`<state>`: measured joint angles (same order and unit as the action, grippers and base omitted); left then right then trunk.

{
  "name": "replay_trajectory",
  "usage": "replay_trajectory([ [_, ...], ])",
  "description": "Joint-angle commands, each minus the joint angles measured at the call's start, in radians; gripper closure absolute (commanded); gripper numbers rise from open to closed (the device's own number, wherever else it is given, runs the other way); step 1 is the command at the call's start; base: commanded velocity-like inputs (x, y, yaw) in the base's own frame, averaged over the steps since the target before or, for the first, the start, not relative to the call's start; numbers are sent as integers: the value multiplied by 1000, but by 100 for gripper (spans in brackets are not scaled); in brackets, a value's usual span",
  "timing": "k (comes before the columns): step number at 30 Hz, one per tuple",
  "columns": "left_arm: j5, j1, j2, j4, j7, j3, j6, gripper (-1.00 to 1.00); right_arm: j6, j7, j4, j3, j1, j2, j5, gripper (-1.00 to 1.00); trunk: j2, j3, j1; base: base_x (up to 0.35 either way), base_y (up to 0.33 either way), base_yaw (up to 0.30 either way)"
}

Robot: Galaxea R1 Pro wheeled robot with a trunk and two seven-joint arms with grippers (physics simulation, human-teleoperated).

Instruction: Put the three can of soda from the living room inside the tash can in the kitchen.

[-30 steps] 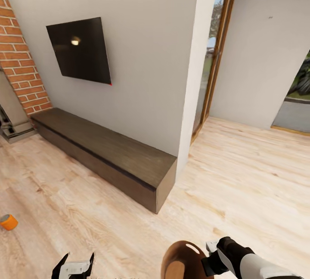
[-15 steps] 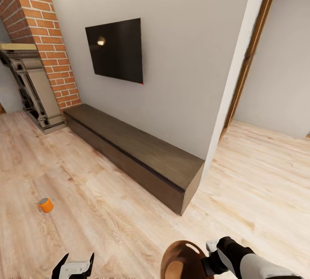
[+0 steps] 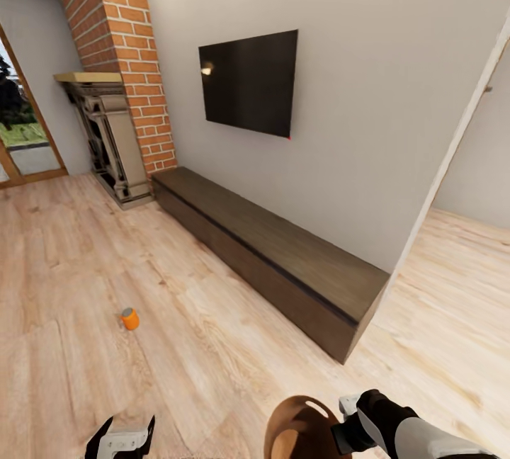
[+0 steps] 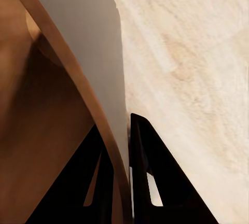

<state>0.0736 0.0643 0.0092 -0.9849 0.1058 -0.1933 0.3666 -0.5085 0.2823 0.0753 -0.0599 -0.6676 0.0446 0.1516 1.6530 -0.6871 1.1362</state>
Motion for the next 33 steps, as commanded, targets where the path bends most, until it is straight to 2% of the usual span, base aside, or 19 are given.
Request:
replay_trajectory([
  [1,0,0,0,0,0,0,0,-100,-2,6,0,12,0,0,-16,100,0,0,0,0,321,258],
  [13,0,0,0,0,0,0,0,-100,-2,6,-3,13,0,-2,-15,100,0,0,0,0,321,238],
  [26,0,0,0,0,0,0,1,-100,-2,6,-3,12,0,-3,-16,100,0,0,0,4,320,25],
  [33,0,0,0,0,-1,0,2,-100,-2,5,-2,14,0,-2,-15,100,0,0,0,194,248,47],
])
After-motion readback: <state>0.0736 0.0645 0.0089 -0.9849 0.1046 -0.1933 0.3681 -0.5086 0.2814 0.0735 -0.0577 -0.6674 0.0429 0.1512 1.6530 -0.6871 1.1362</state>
